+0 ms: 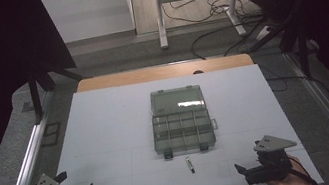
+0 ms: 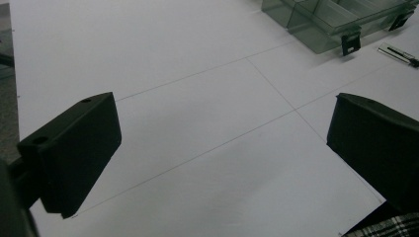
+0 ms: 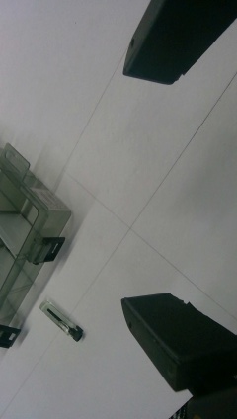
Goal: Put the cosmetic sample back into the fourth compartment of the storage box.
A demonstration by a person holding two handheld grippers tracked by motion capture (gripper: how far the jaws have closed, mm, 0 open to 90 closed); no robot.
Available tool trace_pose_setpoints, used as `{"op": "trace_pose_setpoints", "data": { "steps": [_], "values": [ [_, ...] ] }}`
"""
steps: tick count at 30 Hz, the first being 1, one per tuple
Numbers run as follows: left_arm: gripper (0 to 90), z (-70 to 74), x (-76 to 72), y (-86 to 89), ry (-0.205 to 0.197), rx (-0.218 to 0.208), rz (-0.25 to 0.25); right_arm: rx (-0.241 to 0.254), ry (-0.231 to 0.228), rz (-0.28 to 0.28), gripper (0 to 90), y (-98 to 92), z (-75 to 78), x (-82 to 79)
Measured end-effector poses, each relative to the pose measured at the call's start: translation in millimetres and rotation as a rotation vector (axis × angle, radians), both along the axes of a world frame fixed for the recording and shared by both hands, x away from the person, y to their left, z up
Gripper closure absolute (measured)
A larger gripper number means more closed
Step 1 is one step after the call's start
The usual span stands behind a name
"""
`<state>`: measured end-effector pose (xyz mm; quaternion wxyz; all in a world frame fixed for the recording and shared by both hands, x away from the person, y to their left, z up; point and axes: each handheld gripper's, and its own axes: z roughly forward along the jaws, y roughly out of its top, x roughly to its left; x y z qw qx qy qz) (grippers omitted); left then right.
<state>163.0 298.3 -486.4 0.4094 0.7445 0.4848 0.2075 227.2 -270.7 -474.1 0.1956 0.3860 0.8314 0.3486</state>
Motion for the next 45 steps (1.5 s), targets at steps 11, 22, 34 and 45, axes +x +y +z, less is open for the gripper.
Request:
{"op": "trace_pose_setpoints", "data": {
  "steps": [11, 22, 34, 45],
  "values": [
    [0.5, -0.1, 0.5, 0.4, 0.003, -0.004, 0.003, 0.021, -0.001, 0.048, 0.0, 11.5, 1.5, 6.0],
    [0.5, -0.1, 0.5, 0.8, 0.004, -0.008, 0.005, 0.029, 0.022, 0.118, 0.0, 27.4, 1.5, 11.1],
    [0.5, -0.2, 0.9, 2.1, 0.008, -0.019, 0.004, 0.040, 0.048, 0.137, 0.0, 37.8, 2.4, 15.0],
    [0.5, -0.3, 1.0, 2.4, 0.008, -0.023, 0.006, 0.040, 0.069, 0.190, 0.0, 54.6, -1.3, 18.7]
  ]
}}
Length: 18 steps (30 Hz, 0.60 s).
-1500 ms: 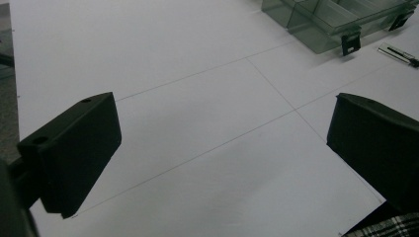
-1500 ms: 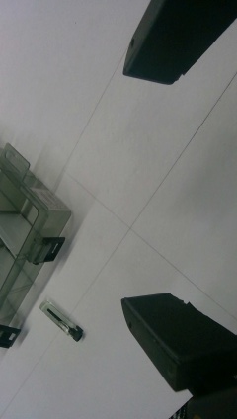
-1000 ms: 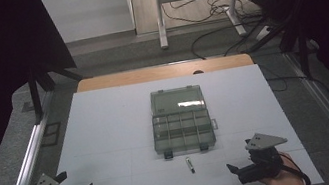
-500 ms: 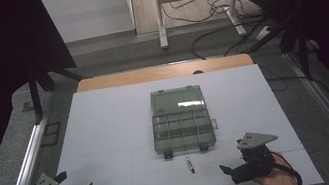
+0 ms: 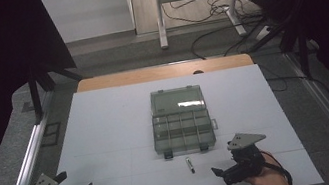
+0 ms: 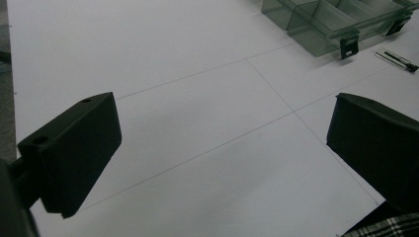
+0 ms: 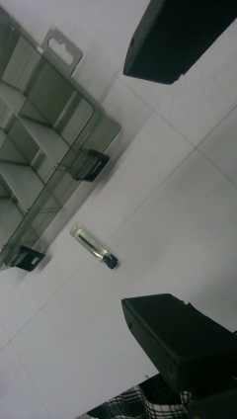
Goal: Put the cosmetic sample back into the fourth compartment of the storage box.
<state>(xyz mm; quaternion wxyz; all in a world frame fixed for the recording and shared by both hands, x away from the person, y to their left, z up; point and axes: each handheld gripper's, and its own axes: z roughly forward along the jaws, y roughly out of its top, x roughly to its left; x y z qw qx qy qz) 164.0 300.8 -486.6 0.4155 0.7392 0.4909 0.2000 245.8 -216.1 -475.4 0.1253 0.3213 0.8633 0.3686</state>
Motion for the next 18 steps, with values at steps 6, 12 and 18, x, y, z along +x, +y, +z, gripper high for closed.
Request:
{"op": "trace_pose_setpoints", "data": {
  "steps": [6, 12, 18],
  "values": [
    [0.5, -0.1, -0.2, 0.3, -0.003, -0.001, -0.001, -0.012, 0.011, 0.028, 0.0, 8.7, -1.5, 1.2],
    [0.5, 0.0, -0.4, 0.3, -0.004, 0.000, -0.002, -0.017, 0.022, 0.032, 0.0, 15.1, -3.2, 4.0],
    [0.5, 0.0, -0.3, 0.4, -0.004, -0.002, -0.002, -0.022, 0.038, 0.038, 0.0, 21.2, -4.8, 6.6]
  ]
}}
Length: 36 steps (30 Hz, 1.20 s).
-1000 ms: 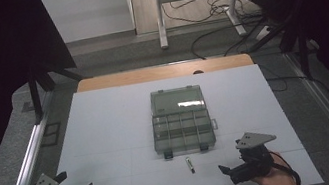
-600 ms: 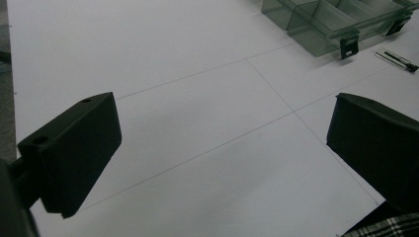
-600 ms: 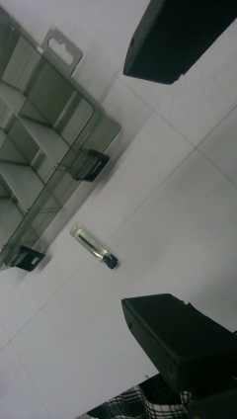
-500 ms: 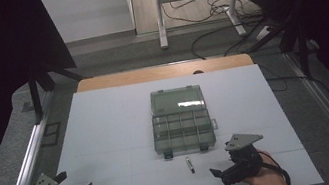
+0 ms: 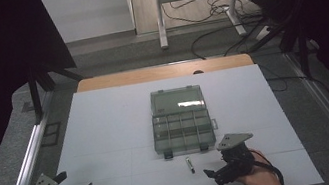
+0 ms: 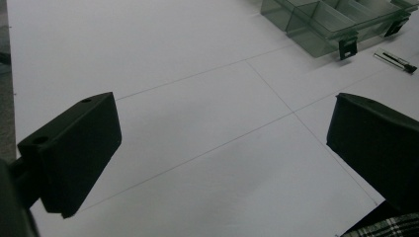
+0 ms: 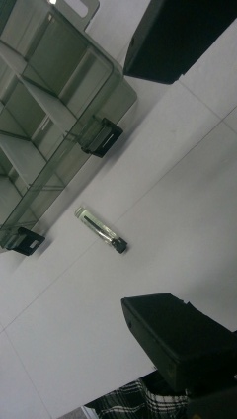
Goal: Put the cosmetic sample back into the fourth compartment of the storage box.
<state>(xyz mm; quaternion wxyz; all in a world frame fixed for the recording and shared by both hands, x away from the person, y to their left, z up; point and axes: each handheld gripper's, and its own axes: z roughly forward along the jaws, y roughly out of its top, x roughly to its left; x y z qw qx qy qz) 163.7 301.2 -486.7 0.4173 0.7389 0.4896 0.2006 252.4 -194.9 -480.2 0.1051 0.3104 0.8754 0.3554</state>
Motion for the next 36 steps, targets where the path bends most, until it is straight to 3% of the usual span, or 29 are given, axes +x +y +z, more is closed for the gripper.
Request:
{"op": "trace_pose_setpoints", "data": {
  "steps": [22, 31, 36],
  "values": [
    [0.8, 0.0, 0.0, -0.1, -0.001, 0.000, -0.011, -0.044, 0.059, 0.013, 0.0, 25.5, -6.5, 10.7],
    [0.8, 0.0, -0.1, 0.1, -0.001, -0.002, -0.014, -0.117, 0.061, 0.025, 0.0, 38.2, -11.9, 12.0],
    [0.8, 0.0, -0.1, 0.1, -0.001, -0.002, -0.015, -0.140, 0.086, 0.025, 4.3, 42.3, -15.7, 16.0]
  ]
}}
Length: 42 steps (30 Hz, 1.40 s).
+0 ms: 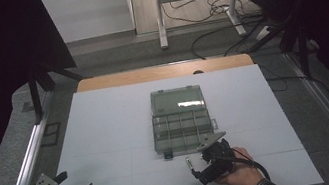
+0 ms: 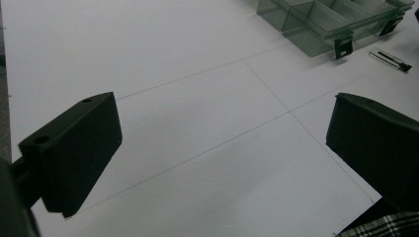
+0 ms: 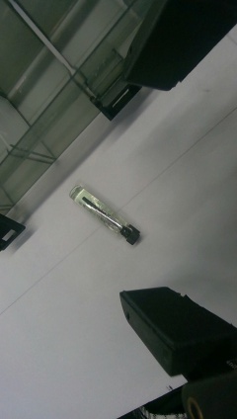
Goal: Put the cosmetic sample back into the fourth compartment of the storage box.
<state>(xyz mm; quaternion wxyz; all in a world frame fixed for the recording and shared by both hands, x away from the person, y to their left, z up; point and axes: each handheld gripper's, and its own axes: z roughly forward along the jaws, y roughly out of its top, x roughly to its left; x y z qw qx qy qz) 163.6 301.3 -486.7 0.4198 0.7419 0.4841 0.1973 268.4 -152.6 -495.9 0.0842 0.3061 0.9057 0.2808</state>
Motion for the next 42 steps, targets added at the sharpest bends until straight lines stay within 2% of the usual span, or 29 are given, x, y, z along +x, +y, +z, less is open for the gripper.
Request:
{"op": "trace_pose_setpoints", "data": {
  "steps": [8, 13, 20, 32, 33, 38, 39, 42],
  "values": [
    [0.9, -0.1, 0.0, -0.1, 0.001, -0.002, -0.002, -0.017, 0.032, -0.005, 14.4, 6.6, -3.6, 6.1],
    [0.9, -0.1, 0.2, -0.3, 0.002, -0.001, -0.003, -0.030, 0.028, 0.013, 24.8, 11.1, -5.5, 8.9],
    [1.0, -0.2, 0.2, -0.3, 0.003, -0.003, -0.005, -0.035, 0.047, 0.031, 39.5, 17.9, -7.7, 14.4],
    [0.9, -0.1, 0.2, 0.2, 0.002, -0.004, -0.007, -0.058, 0.044, 0.080, 57.1, 30.0, -11.1, 19.2],
    [1.0, -0.1, 0.2, 0.4, 0.001, -0.003, -0.007, -0.074, 0.041, 0.088, 61.9, 31.9, -12.3, 19.9],
    [1.0, -0.1, 0.1, 0.3, 0.000, -0.003, -0.007, -0.098, 0.035, 0.096, 70.1, 34.3, -13.8, 19.7],
    [0.9, -0.1, -0.1, 0.5, -0.001, -0.005, -0.008, -0.103, 0.033, 0.101, 75.9, 34.1, -13.6, 19.9],
    [0.9, -0.1, -0.2, 0.7, -0.002, -0.007, -0.009, -0.109, 0.031, 0.112, 79.3, 33.7, -13.5, 20.0]
  ]
}}
